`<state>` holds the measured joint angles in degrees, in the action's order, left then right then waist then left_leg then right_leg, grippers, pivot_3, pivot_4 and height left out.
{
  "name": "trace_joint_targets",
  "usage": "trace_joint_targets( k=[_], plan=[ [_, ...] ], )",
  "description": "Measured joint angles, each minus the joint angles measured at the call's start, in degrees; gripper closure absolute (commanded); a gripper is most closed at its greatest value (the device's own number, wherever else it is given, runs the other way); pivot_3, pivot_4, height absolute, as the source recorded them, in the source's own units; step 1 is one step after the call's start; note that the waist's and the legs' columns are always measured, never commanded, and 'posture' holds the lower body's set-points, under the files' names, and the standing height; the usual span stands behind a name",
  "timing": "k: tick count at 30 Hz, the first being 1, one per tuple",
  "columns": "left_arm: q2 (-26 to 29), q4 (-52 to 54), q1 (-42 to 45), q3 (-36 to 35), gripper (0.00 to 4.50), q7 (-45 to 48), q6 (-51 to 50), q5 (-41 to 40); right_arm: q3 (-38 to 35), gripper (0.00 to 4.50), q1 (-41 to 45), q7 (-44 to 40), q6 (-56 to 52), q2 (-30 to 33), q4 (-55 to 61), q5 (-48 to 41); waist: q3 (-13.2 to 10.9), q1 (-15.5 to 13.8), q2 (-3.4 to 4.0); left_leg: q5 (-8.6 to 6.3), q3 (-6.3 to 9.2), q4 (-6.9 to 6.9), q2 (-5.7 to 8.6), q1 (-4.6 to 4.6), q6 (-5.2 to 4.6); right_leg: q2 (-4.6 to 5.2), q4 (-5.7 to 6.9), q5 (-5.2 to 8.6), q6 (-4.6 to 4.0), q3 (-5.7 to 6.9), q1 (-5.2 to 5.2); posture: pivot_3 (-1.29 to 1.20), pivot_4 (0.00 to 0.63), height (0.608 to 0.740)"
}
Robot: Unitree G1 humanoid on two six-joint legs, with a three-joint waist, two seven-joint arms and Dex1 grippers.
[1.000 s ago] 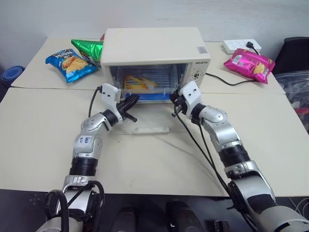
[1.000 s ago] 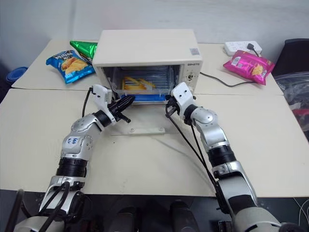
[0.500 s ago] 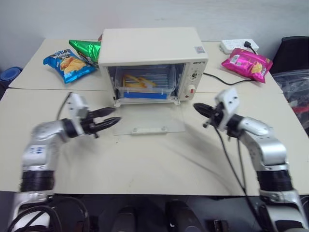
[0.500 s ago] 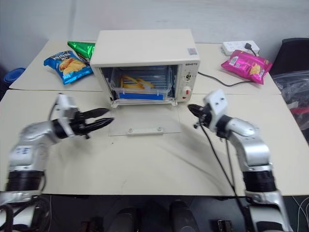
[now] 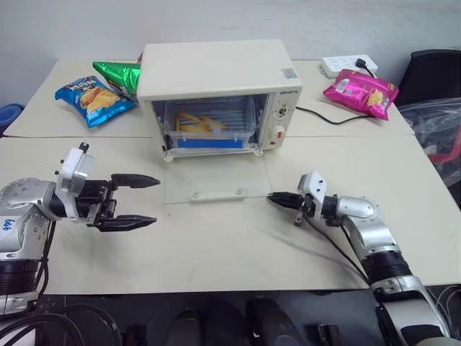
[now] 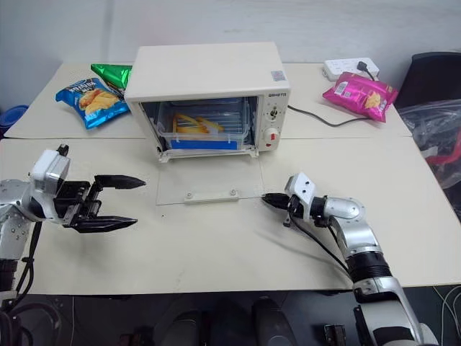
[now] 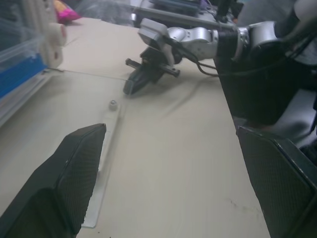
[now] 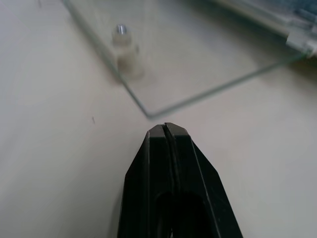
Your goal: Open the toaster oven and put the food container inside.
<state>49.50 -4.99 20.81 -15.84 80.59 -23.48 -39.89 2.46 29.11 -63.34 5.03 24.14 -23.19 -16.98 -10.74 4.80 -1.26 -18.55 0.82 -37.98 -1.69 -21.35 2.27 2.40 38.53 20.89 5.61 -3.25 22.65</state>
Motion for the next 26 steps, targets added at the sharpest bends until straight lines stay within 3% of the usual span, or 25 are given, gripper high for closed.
trace_joint_targets(
  k=[4,8,12,16,23,26],
  plan=[
    [-1.53,-0.19,0.08,-3.75,0.03,-5.23,-0.85,-0.66,-3.40,4.50,0.18,1.90,-1.79,-3.37,5.95,-6.01,-0.01,-0.21,0.02,0.00,0.06,-0.01,0.02,0.00,0.01,0.04,0.01,0.00,0.00,0.04,0.00,0.00,0.150,0.740],
    [-4.52,-0.59,-0.99,-6.72,0.03,-13.04,6.32,3.40,-8.14,4.50,1.73,8.44,-8.67,-5.93,14.61,-14.07,-0.01,-0.45,0.02,0.04,0.07,-0.02,0.04,-0.01,0.10,0.08,-0.04,0.00,0.00,0.04,0.00,0.00,0.150,0.740],
    [-5.39,-1.24,-5.80,-6.57,0.00,-15.34,13.24,8.80,-10.76,4.33,1.71,10.29,-15.33,-2.33,21.90,-18.99,-0.01,-0.71,0.02,0.03,0.07,0.08,0.04,-0.03,0.11,0.11,-0.19,0.00,0.00,0.04,0.00,0.00,0.150,0.740],
    [-4.11,-3.07,-10.31,-6.25,0.00,-14.69,16.20,11.62,-9.69,3.34,-6.23,2.26,-10.74,7.15,25.36,-14.28,0.00,-1.73,0.00,-0.14,0.05,0.17,0.06,-0.06,-0.18,0.12,-0.62,0.00,0.00,0.05,-0.02,0.00,0.150,0.740],
    [-3.26,-3.79,-15.83,-6.37,0.00,-14.27,20.53,13.62,-10.31,0.96,-22.99,-6.73,-3.18,14.15,26.40,-10.68,-0.01,-2.26,0.01,-0.15,0.01,0.11,0.07,0.07,-0.23,0.15,-0.58,-0.01,0.01,0.01,-0.18,0.00,0.150,0.740],
    [-3.72,-1.27,-18.79,-6.06,0.00,-12.96,22.86,13.64,-11.66,0.01,-25.38,-6.77,-0.30,14.26,27.30,-10.54,0.00,-1.75,0.02,-0.15,0.01,0.11,0.05,0.14,-0.22,0.13,-0.52,-0.01,0.00,0.01,-0.20,0.00,0.150,0.740]
  ],
)
